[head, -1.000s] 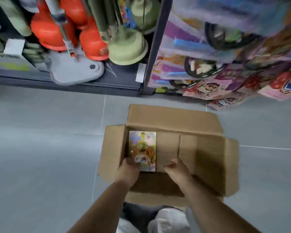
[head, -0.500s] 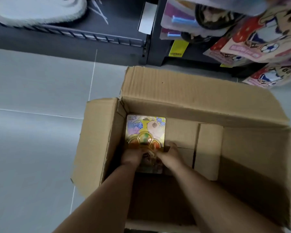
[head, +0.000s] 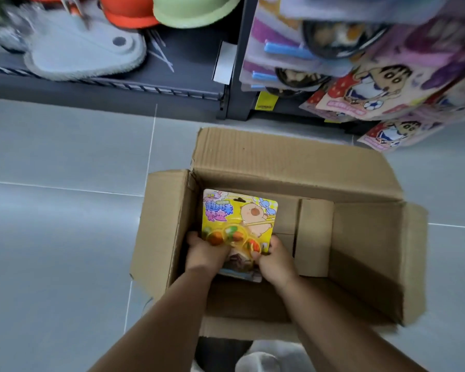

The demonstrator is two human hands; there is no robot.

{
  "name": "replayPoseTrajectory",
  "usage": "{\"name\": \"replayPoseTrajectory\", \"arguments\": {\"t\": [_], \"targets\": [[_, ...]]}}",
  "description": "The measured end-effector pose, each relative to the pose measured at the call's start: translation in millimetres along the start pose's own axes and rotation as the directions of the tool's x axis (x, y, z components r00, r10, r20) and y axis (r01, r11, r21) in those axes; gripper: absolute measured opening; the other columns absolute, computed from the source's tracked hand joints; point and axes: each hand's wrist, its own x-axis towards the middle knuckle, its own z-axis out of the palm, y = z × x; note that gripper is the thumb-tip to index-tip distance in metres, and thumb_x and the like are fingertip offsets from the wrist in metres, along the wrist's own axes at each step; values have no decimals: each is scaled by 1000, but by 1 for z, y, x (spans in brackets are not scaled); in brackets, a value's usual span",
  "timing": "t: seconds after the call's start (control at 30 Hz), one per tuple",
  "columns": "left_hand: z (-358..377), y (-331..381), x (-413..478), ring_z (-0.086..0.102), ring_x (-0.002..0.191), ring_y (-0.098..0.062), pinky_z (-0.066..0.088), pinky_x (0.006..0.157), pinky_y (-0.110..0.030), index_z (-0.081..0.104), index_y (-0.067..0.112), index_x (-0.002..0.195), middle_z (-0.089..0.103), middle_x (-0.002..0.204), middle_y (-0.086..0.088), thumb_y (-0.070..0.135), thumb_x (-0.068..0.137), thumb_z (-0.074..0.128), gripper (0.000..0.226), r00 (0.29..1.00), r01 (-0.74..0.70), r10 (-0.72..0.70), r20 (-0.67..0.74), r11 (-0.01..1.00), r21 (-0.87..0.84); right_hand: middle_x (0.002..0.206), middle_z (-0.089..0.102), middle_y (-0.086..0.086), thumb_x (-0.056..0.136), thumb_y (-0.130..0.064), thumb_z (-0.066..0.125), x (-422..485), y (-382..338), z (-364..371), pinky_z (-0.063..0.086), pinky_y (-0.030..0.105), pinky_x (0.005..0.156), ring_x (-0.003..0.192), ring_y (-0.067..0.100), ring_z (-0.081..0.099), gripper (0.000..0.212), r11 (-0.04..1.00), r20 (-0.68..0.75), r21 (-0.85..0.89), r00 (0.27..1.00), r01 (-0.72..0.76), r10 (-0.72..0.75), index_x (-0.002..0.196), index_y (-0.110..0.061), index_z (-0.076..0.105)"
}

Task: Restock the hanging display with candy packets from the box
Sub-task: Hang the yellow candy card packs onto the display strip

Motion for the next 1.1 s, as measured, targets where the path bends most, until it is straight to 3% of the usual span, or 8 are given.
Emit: {"name": "replayPoseTrajectory", "arguments": {"t": [0.13,0.27,0.37,0.57,0.67,0.93,1.03,1.1], "targets": [[-32,16,-61,57,106,-30,44,85,-31,43,11,133,60,124,-14,28,91,58,48,990,-136,139,-21,985,108,107,66,-4,89,-17,61,-60,-27,-39,53,29,66,100,18,63,22,999,-12,39,1000,26,-25,100,-32,49],[-72,46,-135,56,89,-20,41,67,-25,54,11,117,65,111,-8,28,90,63,33,974,-225,225,-4,974,-2,99,65,-7,89,-14,61,-126,-67,-83,43,15,59,91,11,60,22,992,-32,59,994,111,-109,108,-23,53],[-108,70,-204,55,77,-11,37,55,-16,53,14,106,62,99,0,28,89,65,24,951,-310,309,-30,949,-63,104,69,-4,87,-13,63,-179,-101,-113,49,20,63,94,14,65,25,977,-34,122,985,175,-172,109,-23,55],[-179,109,-346,60,73,-3,39,52,-6,54,26,92,62,81,11,31,88,65,12,873,-480,468,-141,874,-74,98,71,-16,73,-28,63,-298,-169,-170,53,46,87,95,12,67,31,921,-98,197,941,336,-323,94,-48,55],[-214,129,-419,55,71,8,40,49,-3,57,24,91,62,79,16,28,87,68,12,818,-569,548,-177,817,-100,96,71,-17,77,-22,65,-367,-209,-202,54,47,85,96,11,66,32,867,-135,225,895,445,-424,93,-48,55],[-277,172,-586,68,79,-13,46,64,-23,62,22,94,71,89,1,24,85,70,12,630,-774,718,-297,611,-164,93,73,-12,83,-2,66,-520,-282,-287,55,20,72,89,4,69,33,689,-211,307,753,656,-623,98,-30,59],[-289,180,-638,67,70,-1,45,56,-12,63,25,96,70,89,1,26,85,69,12,531,-846,771,-352,505,-171,107,72,-9,80,-16,73,-565,-302,-319,53,36,90,103,10,66,35,634,-239,285,693,719,-680,109,-28,60],[-292,185,-665,68,78,-8,43,56,-14,62,28,98,69,89,1,29,86,68,13,487,-873,792,-369,457,-169,107,70,-13,81,-19,72,-588,-314,-341,51,30,94,103,6,63,32,589,-269,271,648,761,-713,109,-29,60]]}}
